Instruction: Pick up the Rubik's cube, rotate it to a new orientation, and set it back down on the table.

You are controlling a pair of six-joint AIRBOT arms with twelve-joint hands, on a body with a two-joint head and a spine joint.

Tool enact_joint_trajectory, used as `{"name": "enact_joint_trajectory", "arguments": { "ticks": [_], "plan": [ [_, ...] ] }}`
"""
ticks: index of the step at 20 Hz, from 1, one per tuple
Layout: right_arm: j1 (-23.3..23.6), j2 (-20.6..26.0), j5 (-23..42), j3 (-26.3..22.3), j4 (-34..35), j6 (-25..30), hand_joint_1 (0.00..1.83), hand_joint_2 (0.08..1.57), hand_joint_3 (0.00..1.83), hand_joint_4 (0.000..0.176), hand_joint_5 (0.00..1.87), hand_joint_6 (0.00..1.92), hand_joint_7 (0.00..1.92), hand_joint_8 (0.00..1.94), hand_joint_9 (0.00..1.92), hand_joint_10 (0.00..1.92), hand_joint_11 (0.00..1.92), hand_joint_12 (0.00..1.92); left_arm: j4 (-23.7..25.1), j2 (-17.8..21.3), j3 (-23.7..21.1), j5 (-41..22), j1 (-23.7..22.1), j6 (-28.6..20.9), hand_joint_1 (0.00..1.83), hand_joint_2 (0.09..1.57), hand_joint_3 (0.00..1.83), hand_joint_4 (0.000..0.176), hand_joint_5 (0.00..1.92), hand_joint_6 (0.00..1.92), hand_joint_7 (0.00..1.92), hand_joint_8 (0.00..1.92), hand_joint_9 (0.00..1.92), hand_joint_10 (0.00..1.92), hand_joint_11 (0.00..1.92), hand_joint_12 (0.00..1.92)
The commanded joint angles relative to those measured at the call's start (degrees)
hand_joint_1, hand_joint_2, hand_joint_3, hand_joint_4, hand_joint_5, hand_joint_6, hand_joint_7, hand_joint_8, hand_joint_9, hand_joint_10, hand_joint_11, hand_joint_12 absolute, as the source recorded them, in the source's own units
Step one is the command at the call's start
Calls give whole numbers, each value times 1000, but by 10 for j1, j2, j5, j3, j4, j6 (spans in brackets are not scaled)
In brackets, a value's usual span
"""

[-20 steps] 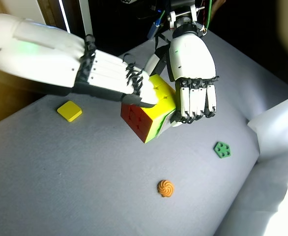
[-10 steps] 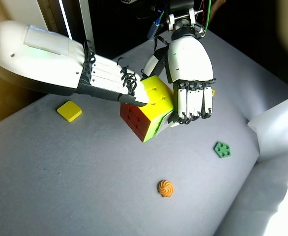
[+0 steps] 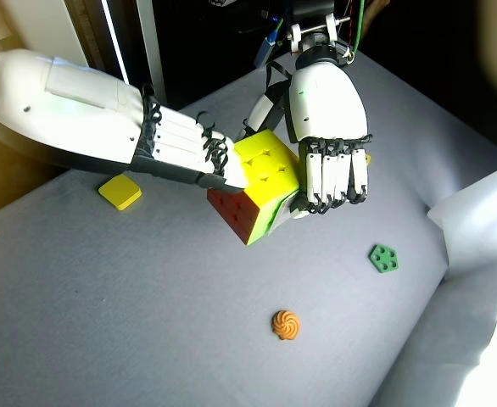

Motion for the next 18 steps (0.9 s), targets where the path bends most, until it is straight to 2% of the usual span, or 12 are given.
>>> {"name": "enact_joint_trajectory", "arguments": {
  "ticks": [1,3,4,5,7,8,9,10,13,14,16,18],
  "plan": [
    [2,-1,-1,-1,28,0,149,645,0,0,0,0,0,0,0,0,11,5,37,0,0,-26,-6,-6,1102,1353,0,0,621,1398,553,1836,391,1726,195,1921],
    [-1,-1,-1,-1,27,0,188,651,0,0,0,0,0,0,0,0,11,6,37,0,0,-26,-6,-6,1132,1332,0,0,633,1353,606,1786,467,1692,342,1884],
    [-3,-1,-1,-1,27,0,179,648,0,0,0,0,0,0,0,0,18,9,37,0,0,-26,-6,-6,1270,1325,0,0,584,1338,576,1715,570,1753,527,1774],
    [-4,-1,-1,-2,27,0,140,661,0,0,0,0,0,0,0,0,24,13,37,0,0,-26,-6,-6,1175,1326,0,0,582,1370,655,1726,624,1590,593,1692],
    [-6,-1,-1,-4,25,0,114,687,0,0,0,0,0,0,0,0,11,9,37,0,0,-26,-6,-6,1156,1327,1,0,597,1348,658,1764,589,1617,485,1839],
    [-6,-1,-1,-6,24,0,168,652,0,0,0,0,0,0,0,0,30,18,37,0,1,-26,-6,-6,1145,1339,3,0,569,1387,650,1787,586,1712,515,1905],
    [-7,-1,-1,-8,23,0,228,653,0,0,0,0,0,0,0,0,42,26,37,0,1,-26,-6,-6,1147,1337,0,0,576,1375,653,1780,588,1700,522,1918],
    [-8,-1,-1,-11,22,0,184,678,0,0,0,0,0,0,0,0,25,21,37,0,0,-26,-6,-6,1171,1303,0,0,636,1299,699,1702,645,1613,611,1841],
    [-12,-1,-1,-18,16,0,143,629,0,0,0,0,0,0,0,0,39,34,37,0,1,-24,-6,-6,1163,1315,2,0,601,1335,690,1723,629,1576,532,1807],
    [-14,-1,-1,-18,16,0,123,636,0,0,0,0,0,0,0,0,35,37,37,0,1,-24,-6,-6,1163,1314,0,0,606,1331,691,1724,626,1612,515,1856],
    [-18,-1,-1,-18,15,0,103,644,0,0,0,0,0,0,0,0,0,221,37,0,1,-24,-6,-6,1153,1329,3,0,589,1362,659,1772,584,1664,449,1878],
    [-23,-1,-1,-19,13,0,158,694,0,0,0,0,0,0,0,0,0,91,37,0,1,-24,-6,-6,1159,1319,0,0,608,1337,672,1745,595,1637,512,1867]
  ]
}}
